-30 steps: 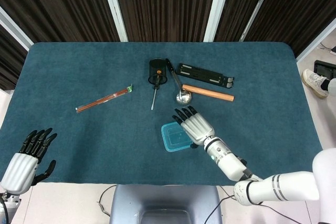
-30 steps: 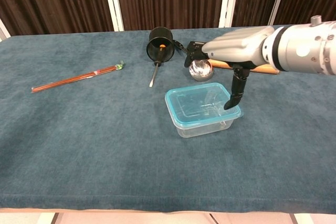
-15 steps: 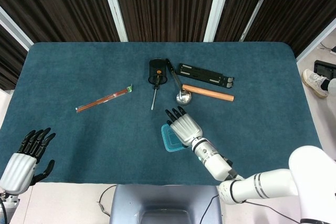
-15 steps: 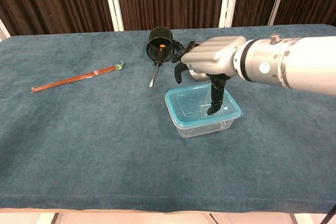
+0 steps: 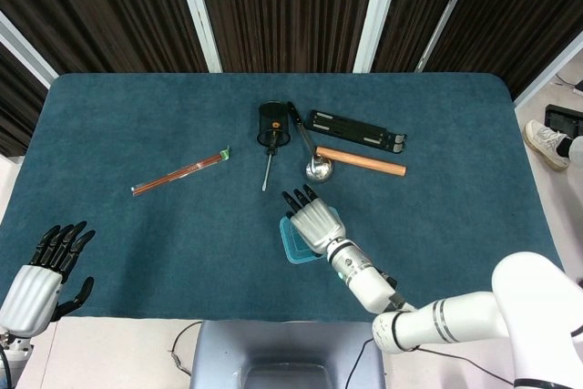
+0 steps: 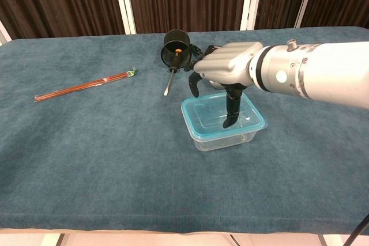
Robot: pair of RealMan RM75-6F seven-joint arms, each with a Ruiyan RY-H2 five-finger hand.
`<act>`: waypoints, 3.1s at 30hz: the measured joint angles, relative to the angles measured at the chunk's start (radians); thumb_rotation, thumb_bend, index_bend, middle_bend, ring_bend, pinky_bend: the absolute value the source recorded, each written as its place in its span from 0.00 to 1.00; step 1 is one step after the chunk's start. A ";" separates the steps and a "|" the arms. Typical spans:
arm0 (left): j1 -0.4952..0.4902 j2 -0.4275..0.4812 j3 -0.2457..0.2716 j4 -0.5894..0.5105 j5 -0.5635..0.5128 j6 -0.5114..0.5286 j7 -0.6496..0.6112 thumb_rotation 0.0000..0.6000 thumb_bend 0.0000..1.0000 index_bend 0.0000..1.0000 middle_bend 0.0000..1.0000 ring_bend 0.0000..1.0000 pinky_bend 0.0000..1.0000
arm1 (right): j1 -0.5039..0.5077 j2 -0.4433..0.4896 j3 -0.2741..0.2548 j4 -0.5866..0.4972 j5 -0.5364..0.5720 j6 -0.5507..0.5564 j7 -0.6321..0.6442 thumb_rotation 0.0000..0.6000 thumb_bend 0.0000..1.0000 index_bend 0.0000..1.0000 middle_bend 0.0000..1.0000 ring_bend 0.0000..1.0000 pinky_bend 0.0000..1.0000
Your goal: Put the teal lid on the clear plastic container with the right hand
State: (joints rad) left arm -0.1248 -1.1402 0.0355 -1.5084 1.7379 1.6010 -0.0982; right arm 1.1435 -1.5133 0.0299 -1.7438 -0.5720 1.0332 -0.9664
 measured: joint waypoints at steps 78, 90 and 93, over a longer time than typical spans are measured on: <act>-0.007 -0.008 -0.014 -0.004 -0.026 -0.019 0.020 1.00 0.44 0.00 0.00 0.00 0.02 | 0.065 -0.018 -0.030 0.059 0.073 -0.072 0.001 1.00 0.23 0.52 0.05 0.03 0.15; -0.008 -0.006 -0.014 -0.007 -0.027 -0.020 0.019 1.00 0.44 0.00 0.00 0.00 0.02 | 0.066 -0.028 -0.040 0.068 0.074 -0.070 0.005 1.00 0.23 0.52 0.05 0.03 0.15; -0.008 -0.005 -0.014 -0.007 -0.027 -0.019 0.017 1.00 0.44 0.00 0.00 0.00 0.02 | 0.065 -0.031 -0.041 0.071 0.073 -0.071 0.008 1.00 0.23 0.52 0.05 0.03 0.15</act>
State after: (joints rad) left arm -0.1323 -1.1451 0.0213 -1.5150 1.7113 1.5823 -0.0810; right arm 1.2087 -1.5439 -0.0107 -1.6729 -0.4993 0.9625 -0.9582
